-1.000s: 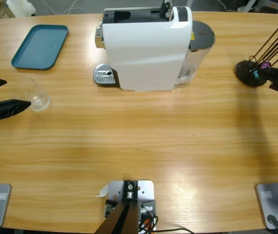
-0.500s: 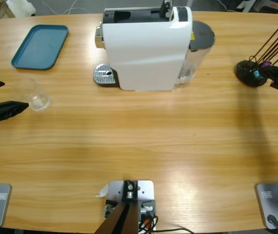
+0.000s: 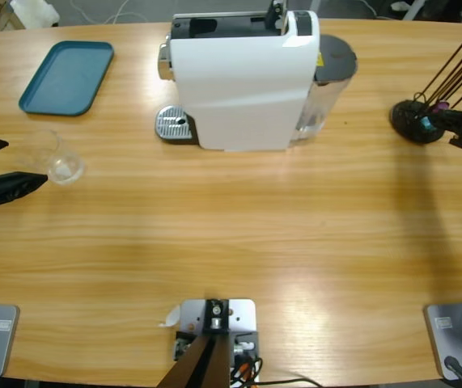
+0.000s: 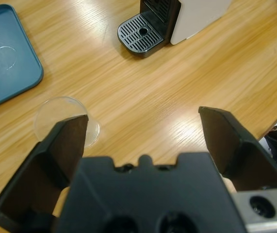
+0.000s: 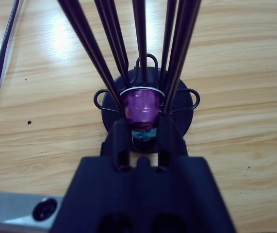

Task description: Pour coffee

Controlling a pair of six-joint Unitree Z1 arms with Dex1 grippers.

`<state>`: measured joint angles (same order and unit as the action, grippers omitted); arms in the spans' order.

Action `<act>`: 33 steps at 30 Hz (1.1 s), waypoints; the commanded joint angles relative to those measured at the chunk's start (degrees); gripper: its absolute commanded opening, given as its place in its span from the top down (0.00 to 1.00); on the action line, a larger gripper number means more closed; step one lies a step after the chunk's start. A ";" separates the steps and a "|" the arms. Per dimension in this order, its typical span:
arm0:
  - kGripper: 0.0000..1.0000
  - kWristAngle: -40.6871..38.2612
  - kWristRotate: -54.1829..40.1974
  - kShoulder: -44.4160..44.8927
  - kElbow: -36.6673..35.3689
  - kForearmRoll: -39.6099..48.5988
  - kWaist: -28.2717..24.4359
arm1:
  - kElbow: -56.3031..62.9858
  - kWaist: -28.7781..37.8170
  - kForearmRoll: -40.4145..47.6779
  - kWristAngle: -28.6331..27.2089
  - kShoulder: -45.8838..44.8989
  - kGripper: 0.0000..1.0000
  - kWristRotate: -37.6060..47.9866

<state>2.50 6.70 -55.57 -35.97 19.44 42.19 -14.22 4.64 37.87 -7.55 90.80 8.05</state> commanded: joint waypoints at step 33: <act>0.01 0.14 0.68 4.26 4.77 -1.16 -0.36 | -24.31 4.18 -42.81 -5.37 -31.49 1.00 -1.54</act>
<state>2.50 6.80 -53.21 -33.65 18.58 42.19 -34.26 6.87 1.15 -11.47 64.89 7.22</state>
